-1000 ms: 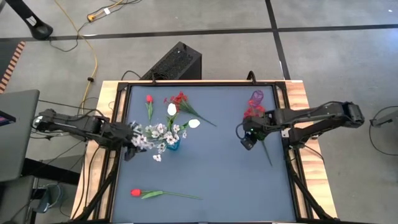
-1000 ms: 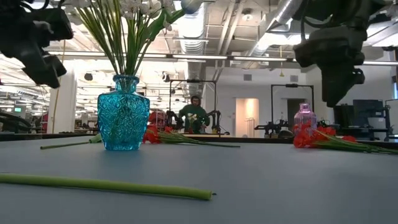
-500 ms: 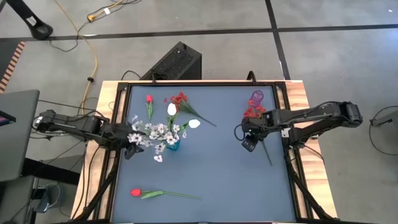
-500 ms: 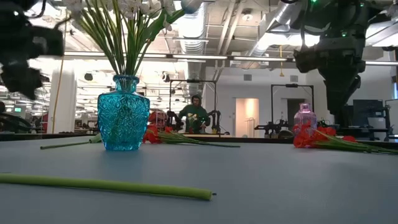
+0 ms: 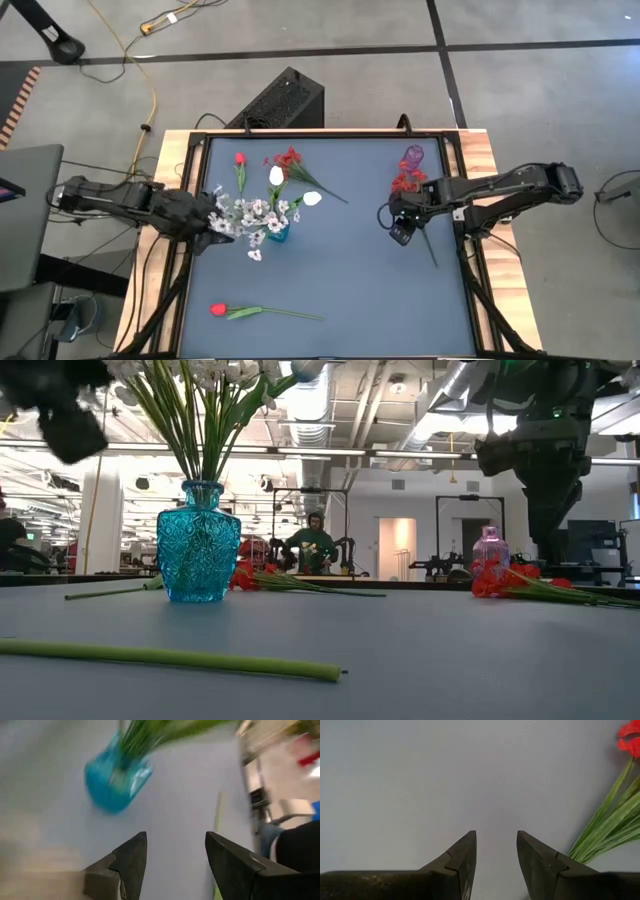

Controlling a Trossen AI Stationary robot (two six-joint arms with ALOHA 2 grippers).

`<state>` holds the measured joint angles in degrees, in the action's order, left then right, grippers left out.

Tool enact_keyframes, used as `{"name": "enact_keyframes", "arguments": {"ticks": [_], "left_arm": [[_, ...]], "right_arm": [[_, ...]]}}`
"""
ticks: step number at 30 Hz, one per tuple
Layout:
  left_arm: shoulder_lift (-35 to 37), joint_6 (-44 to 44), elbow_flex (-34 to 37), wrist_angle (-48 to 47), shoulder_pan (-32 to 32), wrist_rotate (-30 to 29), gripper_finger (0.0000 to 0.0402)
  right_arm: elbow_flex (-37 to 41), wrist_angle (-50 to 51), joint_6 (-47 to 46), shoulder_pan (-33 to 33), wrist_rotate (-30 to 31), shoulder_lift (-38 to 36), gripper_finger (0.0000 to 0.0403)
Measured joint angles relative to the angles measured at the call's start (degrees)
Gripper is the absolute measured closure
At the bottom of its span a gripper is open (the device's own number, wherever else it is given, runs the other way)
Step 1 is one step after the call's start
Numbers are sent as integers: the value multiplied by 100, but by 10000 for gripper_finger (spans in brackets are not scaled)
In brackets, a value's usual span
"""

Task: Sort flowers into vase by color
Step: Put the right red flowers into the purple vase

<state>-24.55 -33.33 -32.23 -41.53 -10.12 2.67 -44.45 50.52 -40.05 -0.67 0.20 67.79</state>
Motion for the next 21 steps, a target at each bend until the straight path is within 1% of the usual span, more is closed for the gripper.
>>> {"name": "enact_keyframes", "arguments": {"ticks": [3, 5, 7, 10, 12, 17, 21], "left_arm": [[69, 465, -340, 196, 1, 4, 211], [145, 813, -498, 423, 1, 205, 211], [273, 1104, -546, 744, 1, 678, 211], [436, 1335, -550, 1124, 1, 1546, 211], [523, 1388, -490, 1326, -14, 1873, 211], [583, 1320, -35, 1532, -235, 2026, 211], [542, 786, 405, 1540, -479, 1750, 211]], "right_arm": [[0, -18, 0, 0, 4, 0, 237], [0, -29, 0, 0, 5, 0, 237], [0, -37, -2, 0, 5, 0, 237], [0, -71, -2, 0, 7, 0, 237], [0, -125, -2, 0, 7, 0, 237], [0, -248, -46, 0, 20, 0, 237], [0, -256, -362, 51, 46, 0, 237]]}}
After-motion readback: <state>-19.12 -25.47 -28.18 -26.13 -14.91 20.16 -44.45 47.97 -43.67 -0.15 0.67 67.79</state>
